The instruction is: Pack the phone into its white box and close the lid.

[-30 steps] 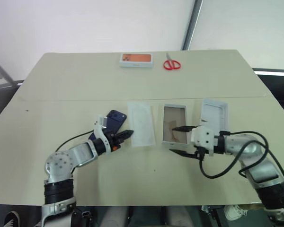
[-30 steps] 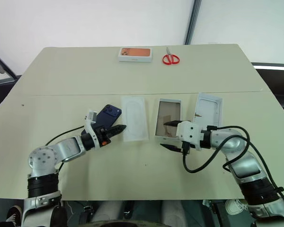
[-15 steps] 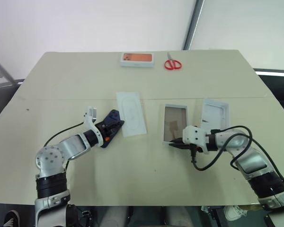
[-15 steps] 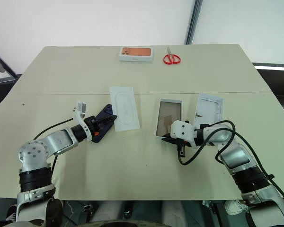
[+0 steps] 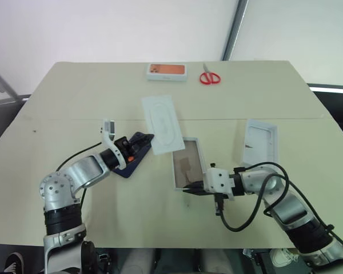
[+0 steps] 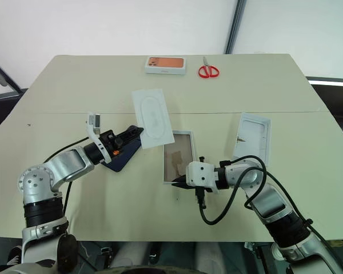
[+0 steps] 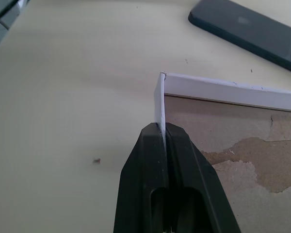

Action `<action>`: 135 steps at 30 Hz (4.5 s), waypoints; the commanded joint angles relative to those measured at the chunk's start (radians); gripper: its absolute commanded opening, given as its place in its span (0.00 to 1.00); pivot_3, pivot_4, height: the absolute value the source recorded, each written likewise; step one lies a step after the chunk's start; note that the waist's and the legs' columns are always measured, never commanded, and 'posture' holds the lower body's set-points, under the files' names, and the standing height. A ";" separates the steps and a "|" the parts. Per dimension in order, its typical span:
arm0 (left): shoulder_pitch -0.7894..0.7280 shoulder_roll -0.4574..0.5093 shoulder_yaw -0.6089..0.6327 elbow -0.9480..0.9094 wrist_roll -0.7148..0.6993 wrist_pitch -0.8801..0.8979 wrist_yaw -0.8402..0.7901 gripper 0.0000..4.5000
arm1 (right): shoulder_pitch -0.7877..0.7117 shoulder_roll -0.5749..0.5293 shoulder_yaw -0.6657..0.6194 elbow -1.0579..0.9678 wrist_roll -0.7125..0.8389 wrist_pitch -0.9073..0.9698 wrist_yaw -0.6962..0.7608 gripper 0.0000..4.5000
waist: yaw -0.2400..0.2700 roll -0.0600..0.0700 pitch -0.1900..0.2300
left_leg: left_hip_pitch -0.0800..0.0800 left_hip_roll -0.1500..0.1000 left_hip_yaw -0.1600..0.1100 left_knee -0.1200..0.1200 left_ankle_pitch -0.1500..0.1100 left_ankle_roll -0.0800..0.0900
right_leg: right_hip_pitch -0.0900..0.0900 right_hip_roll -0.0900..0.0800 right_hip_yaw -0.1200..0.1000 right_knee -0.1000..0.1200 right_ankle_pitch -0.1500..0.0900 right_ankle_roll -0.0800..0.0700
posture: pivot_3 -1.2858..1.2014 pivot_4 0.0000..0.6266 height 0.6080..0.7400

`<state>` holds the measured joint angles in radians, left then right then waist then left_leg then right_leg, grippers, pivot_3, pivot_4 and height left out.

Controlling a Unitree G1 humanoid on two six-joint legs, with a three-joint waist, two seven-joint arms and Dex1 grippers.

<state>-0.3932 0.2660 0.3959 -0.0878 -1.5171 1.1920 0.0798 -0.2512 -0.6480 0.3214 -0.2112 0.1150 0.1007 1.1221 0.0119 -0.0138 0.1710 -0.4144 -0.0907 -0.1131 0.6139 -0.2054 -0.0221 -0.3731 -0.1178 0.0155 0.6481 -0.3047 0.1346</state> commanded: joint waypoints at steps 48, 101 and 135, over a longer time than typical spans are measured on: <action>0.124 0.003 -0.291 -0.018 -0.040 -0.033 -0.002 0.00 | 0.092 -0.125 -0.378 0.073 0.175 -0.070 -0.049 0.88 | 0.001 0.000 0.000 | -0.005 0.000 0.001 0.001 0.000 0.000 | -0.003 -0.001 0.000 -0.001 0.000 -0.001 | 0.52 0.24 1.00; 0.232 0.466 -0.156 -0.162 0.598 -0.618 -0.990 0.89 | -0.251 0.091 0.001 0.153 -0.169 0.060 -0.270 0.02 | -0.010 0.001 0.001 | -0.012 0.002 0.001 -0.003 0.001 -0.001 | -0.018 -0.001 0.002 -0.001 0.000 -0.002 | 0.52 0.24 1.00; 0.200 0.351 -0.186 -0.169 0.759 -0.657 -0.967 0.89 | -0.274 0.132 0.114 0.219 -0.356 -0.096 -0.232 0.02 | -0.025 0.001 0.001 | -0.012 0.001 0.000 -0.002 0.002 -0.002 | -0.017 0.002 0.001 0.002 0.001 -0.001 | 0.52 0.24 1.00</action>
<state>-0.1740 0.6167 0.2082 -0.2367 -0.7636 0.5503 -0.8839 -0.4973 -0.5121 0.4189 0.0319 -0.2105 0.0254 0.8886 -0.0135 -0.0125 0.1722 -0.4259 -0.0892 -0.1129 0.6120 -0.2035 -0.0245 -0.3899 -0.1160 0.0160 0.6504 -0.3039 0.1332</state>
